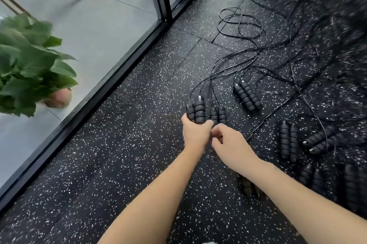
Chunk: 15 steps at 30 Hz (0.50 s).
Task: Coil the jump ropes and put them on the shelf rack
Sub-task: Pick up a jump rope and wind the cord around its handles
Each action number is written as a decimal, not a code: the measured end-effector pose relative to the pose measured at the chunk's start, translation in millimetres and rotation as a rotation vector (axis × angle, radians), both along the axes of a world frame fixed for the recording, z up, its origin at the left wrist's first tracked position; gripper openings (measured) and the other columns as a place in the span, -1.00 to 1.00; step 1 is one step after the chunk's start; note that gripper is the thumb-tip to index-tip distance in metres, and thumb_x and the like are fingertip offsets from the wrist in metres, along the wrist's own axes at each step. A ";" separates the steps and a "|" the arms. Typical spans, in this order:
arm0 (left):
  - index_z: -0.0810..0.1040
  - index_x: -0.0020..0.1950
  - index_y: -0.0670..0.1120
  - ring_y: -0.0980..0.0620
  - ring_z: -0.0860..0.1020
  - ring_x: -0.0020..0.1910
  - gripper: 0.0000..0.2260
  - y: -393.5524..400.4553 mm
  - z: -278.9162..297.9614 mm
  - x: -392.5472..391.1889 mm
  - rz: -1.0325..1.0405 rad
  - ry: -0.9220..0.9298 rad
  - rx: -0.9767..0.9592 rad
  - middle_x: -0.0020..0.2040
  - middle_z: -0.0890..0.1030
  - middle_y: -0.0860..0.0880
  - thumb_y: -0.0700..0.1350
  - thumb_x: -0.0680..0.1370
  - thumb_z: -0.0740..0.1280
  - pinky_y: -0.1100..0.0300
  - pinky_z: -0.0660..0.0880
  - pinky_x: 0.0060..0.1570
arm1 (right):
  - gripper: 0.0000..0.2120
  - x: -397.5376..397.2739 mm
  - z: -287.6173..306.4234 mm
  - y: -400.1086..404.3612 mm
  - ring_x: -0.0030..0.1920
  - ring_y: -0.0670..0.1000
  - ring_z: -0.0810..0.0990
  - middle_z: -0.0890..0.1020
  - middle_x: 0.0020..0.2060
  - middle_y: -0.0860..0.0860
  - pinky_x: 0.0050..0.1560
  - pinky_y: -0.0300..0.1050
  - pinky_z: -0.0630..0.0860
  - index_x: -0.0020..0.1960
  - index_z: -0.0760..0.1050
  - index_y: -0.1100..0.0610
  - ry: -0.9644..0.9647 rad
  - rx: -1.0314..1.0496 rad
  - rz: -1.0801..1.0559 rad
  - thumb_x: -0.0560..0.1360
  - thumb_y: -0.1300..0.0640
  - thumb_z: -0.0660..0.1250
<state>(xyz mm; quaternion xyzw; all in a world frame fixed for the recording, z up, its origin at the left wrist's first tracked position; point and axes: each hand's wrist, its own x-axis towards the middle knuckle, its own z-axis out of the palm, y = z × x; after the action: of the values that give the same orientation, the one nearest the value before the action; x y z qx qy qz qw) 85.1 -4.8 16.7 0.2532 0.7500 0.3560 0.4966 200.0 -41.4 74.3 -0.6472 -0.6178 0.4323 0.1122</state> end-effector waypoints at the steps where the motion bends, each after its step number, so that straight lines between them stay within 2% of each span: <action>1: 0.43 0.28 0.00 -0.05 0.64 -0.03 -0.38 -6.2 13.4 5.5 -0.015 -0.078 0.019 0.00 0.67 0.01 0.00 0.22 0.43 0.01 0.60 0.04 | -0.84 6.9 14.0 -0.7 -0.08 -0.01 0.56 0.59 -0.10 -0.14 -0.04 -0.05 0.54 0.04 0.49 -0.07 -0.017 0.017 -0.029 0.57 0.15 0.21; 4: 0.53 0.08 -0.10 -0.06 0.59 -0.23 -0.72 -25.3 67.2 21.4 -0.123 -0.291 0.082 -0.16 0.64 -0.10 -0.23 0.38 0.39 0.11 0.56 -0.28 | -0.83 31.7 58.1 -9.6 -0.01 0.02 0.57 0.62 -0.04 -0.07 0.06 0.02 0.54 0.01 0.46 -0.05 -0.044 0.075 -0.095 0.58 0.21 0.21; 5: 0.52 0.05 -0.14 -0.05 0.57 -0.27 -0.77 -31.7 86.3 26.6 -0.166 -0.340 0.086 -0.18 0.61 -0.18 -0.29 0.41 0.36 0.13 0.53 -0.33 | -0.82 40.8 74.0 -13.7 -0.01 0.01 0.58 0.62 -0.03 -0.08 0.07 0.05 0.54 0.03 0.45 -0.06 -0.041 0.095 -0.116 0.58 0.22 0.21; 7: 0.49 0.10 -0.20 -0.08 0.54 -0.24 -0.67 -44.1 127.2 37.0 -0.253 -0.422 0.088 -0.15 0.56 -0.31 -0.25 0.34 0.35 0.06 0.50 -0.26 | -0.76 58.7 105.5 -21.5 0.00 0.00 0.58 0.62 0.05 -0.07 0.07 0.03 0.53 0.13 0.41 -0.09 -0.034 0.137 -0.165 0.59 0.23 0.22; 9: 0.46 0.13 -0.20 -0.09 0.50 -0.22 -0.57 -55.3 171.3 46.8 -0.350 -0.509 0.082 -0.15 0.52 -0.23 -0.20 0.26 0.33 0.02 0.44 -0.22 | -0.59 76.1 137.7 -28.1 0.02 -0.01 0.57 0.54 0.19 -0.02 0.08 -0.04 0.51 0.37 0.34 -0.07 -0.031 0.209 -0.209 0.59 0.26 0.24; 11: 0.44 0.19 -0.18 -0.07 0.49 -0.23 -0.52 -67.7 212.4 54.1 -0.468 -0.593 0.069 -0.14 0.52 -0.17 -0.22 0.26 0.30 0.10 0.41 -0.25 | -0.37 93.5 169.6 -34.5 -0.03 -0.03 0.58 0.39 0.33 -0.02 0.08 -0.04 0.54 0.55 0.16 -0.10 -0.042 0.295 -0.252 0.59 0.26 0.29; 13: 0.42 0.31 -0.11 -0.10 0.50 -0.15 -0.43 -80.6 251.4 59.2 -0.616 -0.657 0.035 -0.02 0.56 -0.19 -0.25 0.29 0.29 0.10 0.44 -0.21 | -0.22 112.6 197.5 -40.8 -0.08 -0.02 0.58 0.25 0.42 -0.06 0.08 0.06 0.58 0.59 0.03 -0.21 -0.055 0.375 -0.283 0.58 0.23 0.36; 15: 0.39 0.42 -0.03 -0.13 0.51 -0.12 -0.35 -95.2 287.6 63.9 -0.776 -0.739 0.012 0.06 0.58 -0.19 -0.30 0.31 0.24 0.06 0.50 -0.13 | -0.15 131.4 221.4 -49.1 -0.02 0.00 0.55 0.17 0.46 -0.13 0.09 0.13 0.58 0.57 0.00 -0.29 -0.051 0.425 -0.294 0.54 0.20 0.43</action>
<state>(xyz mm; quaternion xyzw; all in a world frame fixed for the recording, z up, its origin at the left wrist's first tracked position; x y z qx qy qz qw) 149.0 -99.9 304.3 0.3724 0.3744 0.2159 0.8213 331.4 -90.5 295.6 -0.7026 -0.5966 0.2555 0.2918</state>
